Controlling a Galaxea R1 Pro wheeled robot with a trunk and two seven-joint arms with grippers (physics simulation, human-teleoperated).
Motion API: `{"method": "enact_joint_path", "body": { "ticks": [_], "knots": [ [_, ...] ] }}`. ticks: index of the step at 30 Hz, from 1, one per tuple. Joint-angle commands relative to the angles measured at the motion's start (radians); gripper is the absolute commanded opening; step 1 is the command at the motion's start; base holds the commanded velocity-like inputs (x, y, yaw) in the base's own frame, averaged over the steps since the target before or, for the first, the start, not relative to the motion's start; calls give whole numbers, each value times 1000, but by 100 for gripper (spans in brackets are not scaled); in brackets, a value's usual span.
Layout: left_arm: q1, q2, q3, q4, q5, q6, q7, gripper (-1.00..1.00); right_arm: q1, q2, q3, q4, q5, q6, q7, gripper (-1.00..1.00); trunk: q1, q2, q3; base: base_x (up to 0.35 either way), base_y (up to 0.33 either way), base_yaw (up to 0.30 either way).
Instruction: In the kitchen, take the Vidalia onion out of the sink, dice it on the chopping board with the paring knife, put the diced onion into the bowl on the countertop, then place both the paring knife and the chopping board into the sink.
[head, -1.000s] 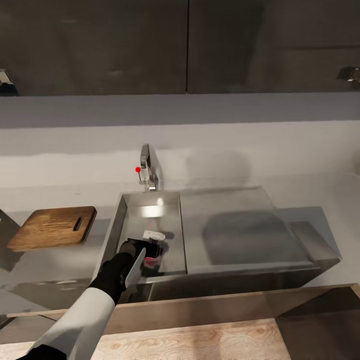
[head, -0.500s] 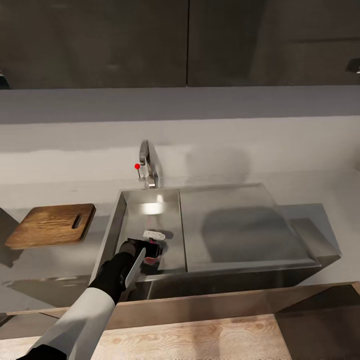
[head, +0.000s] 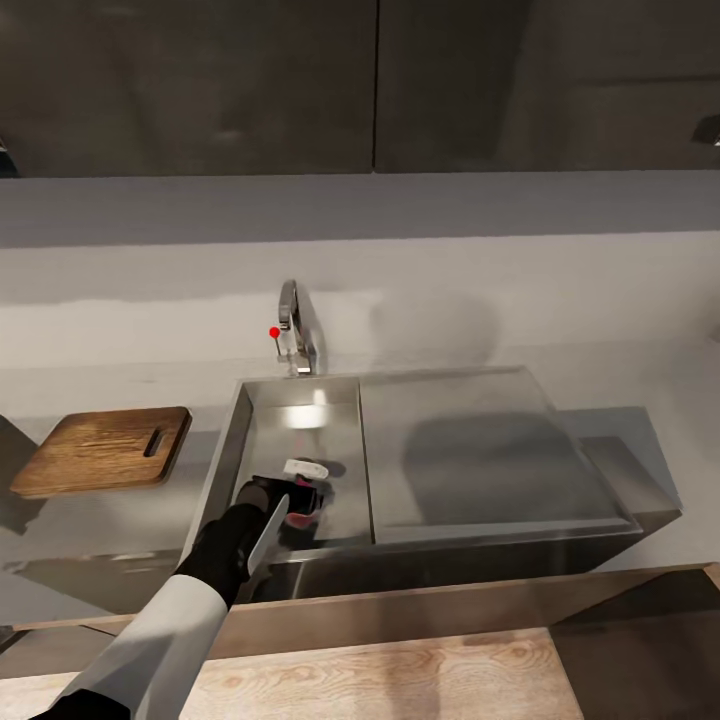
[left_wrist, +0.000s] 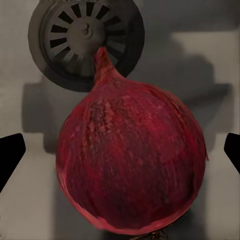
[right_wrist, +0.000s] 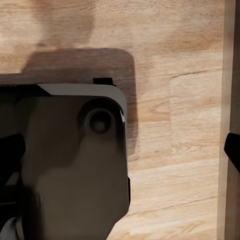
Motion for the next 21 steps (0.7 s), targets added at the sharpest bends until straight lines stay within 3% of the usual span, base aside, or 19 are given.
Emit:
{"method": "enact_joint_path", "body": {
  "ticks": [1,2,21],
  "knots": [
    [-1,1,-3,-2,6,4,8,100,-1,0,-7,1,11,-3,-5,100,1,-2,-2,0,0,0],
    [-1,2,-3,-2,6,4,8,-100,-1,0,-7,1,11,-3,-5,100,1,-2,-2,0,0,0],
    [-1,2,0,-26,6,7,10,-100,-1,0,-7,1,11,-3,-4,100,1,-2,-2,0,0,0]
  ]
}}
